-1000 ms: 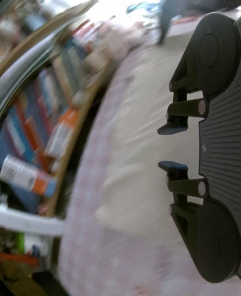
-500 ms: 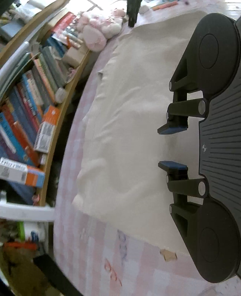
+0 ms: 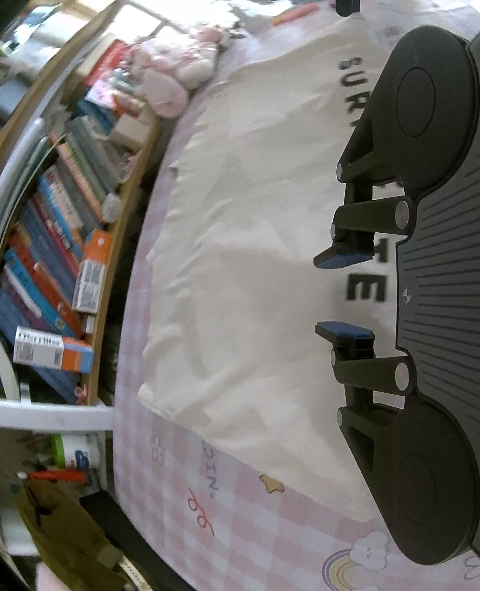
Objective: Fold clothes
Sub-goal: 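Grasp the folded shirt edge with the right gripper, tug it straight, release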
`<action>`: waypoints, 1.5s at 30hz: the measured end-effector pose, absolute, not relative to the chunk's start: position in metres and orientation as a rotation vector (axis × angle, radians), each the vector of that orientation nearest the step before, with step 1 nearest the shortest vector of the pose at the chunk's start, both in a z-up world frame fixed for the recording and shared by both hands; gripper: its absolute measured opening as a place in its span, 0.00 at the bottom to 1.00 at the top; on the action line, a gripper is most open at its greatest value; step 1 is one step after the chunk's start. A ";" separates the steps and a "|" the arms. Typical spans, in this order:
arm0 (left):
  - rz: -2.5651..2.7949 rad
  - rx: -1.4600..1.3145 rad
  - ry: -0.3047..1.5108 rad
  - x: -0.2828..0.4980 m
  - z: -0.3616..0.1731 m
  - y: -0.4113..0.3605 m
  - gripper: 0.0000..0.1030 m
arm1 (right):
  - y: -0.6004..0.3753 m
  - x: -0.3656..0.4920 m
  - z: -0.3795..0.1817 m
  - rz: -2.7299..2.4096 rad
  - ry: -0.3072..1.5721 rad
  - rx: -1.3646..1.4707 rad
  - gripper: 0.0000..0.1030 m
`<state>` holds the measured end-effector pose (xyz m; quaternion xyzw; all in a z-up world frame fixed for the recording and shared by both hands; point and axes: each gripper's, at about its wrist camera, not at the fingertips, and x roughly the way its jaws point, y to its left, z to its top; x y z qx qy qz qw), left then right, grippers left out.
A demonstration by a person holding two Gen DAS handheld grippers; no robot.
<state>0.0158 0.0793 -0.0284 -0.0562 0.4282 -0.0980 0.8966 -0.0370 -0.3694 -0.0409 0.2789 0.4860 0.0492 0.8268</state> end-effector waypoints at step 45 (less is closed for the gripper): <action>-0.149 -0.130 0.917 -0.009 -0.020 0.074 0.40 | -0.305 -0.021 -0.006 0.244 0.899 0.059 0.24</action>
